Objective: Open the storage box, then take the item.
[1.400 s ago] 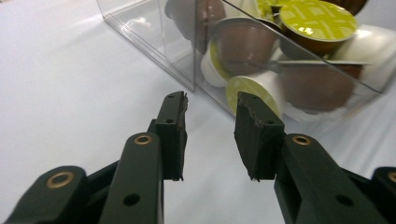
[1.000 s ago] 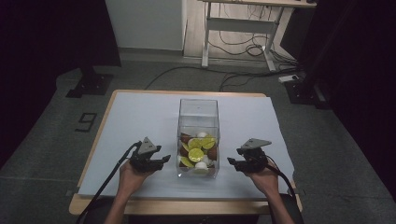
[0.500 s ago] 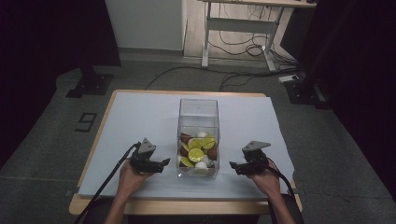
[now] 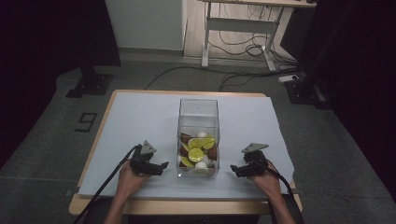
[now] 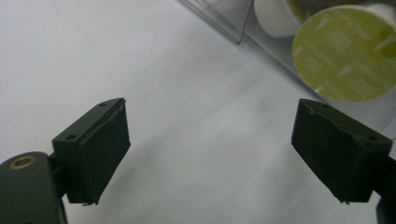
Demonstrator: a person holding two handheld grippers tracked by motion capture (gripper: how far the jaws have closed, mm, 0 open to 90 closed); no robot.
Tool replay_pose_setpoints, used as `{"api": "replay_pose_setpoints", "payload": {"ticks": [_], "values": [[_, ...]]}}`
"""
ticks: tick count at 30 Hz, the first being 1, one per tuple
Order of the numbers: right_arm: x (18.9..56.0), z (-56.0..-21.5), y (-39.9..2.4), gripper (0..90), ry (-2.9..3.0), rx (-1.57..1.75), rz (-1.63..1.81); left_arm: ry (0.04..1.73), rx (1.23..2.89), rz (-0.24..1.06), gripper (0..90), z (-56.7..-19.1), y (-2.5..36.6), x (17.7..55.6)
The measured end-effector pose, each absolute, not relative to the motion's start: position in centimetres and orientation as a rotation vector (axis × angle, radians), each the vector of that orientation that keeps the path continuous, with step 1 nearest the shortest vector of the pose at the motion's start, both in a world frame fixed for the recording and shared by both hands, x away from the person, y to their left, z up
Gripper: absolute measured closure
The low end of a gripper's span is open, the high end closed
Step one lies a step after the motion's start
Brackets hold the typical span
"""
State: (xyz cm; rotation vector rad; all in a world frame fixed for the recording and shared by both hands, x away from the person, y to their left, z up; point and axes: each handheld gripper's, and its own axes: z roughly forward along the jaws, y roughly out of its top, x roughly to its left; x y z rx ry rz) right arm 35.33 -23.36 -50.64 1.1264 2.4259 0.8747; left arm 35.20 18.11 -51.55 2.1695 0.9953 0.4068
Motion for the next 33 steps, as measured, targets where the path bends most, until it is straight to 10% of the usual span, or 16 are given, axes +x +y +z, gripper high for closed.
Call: {"api": "replay_pose_setpoints", "payload": {"ticks": [33], "values": [[35.7, -52.7, -23.0, 0.0, 2.475, 1.148, 0.874, 1.048, 2.229, 0.394, 0.0, -52.8, 18.1, 35.7]]}}
